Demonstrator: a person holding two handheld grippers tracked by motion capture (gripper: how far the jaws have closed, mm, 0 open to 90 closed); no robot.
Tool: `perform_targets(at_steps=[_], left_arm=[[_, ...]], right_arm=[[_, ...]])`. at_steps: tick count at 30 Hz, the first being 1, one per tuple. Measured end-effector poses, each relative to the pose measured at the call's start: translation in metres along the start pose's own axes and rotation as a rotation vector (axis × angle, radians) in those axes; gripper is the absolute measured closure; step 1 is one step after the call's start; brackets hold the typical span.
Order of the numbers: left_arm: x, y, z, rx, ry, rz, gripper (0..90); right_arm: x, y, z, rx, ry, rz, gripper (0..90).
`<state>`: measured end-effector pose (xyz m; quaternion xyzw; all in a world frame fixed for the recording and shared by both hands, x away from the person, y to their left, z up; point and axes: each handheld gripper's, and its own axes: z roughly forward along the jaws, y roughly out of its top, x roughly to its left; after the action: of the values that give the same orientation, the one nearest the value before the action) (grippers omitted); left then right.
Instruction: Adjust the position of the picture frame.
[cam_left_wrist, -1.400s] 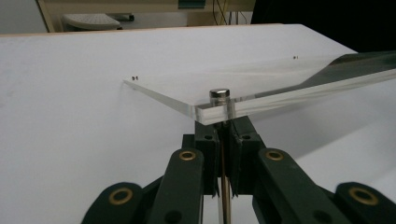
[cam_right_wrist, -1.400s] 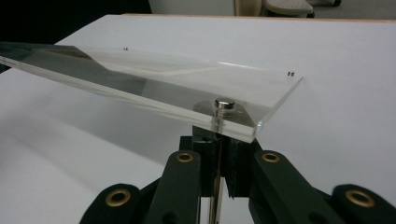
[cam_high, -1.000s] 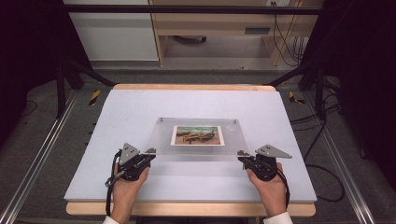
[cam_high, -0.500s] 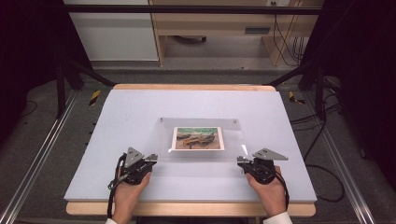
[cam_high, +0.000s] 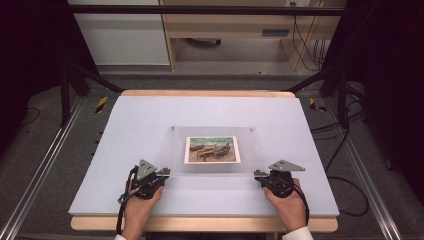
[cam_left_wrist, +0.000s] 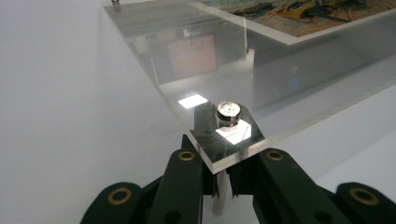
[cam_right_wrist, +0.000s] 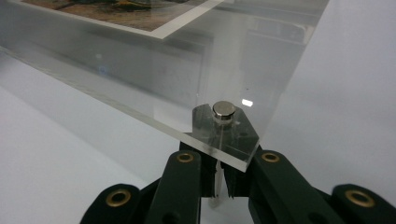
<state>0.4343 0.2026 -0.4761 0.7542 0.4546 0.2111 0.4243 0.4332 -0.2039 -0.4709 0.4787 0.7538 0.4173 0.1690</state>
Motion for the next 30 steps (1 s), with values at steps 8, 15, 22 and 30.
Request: perform_targets(at_steps=[8, 15, 22, 30], left_arm=[[-0.0009, -0.0003, 0.0009, 0.005, 0.002, 0.009, 82.9], [-0.0009, -0.0002, 0.0007, 0.003, 0.001, 0.007, 82.6], [-0.0003, -0.0001, 0.0005, 0.004, -0.001, 0.008, 82.8], [-0.0002, 0.0002, 0.0001, 0.004, -0.008, 0.011, 81.0]], right_arm=[[0.0000, -0.0007, 0.0004, 0.002, 0.004, 0.005, 84.6], [-0.0005, -0.0011, 0.0004, 0.004, 0.009, 0.002, 84.6], [-0.0008, -0.0012, 0.0003, 0.004, 0.011, 0.000, 84.6], [-0.0011, -0.0012, 0.0001, 0.005, 0.012, 0.004, 83.1]])
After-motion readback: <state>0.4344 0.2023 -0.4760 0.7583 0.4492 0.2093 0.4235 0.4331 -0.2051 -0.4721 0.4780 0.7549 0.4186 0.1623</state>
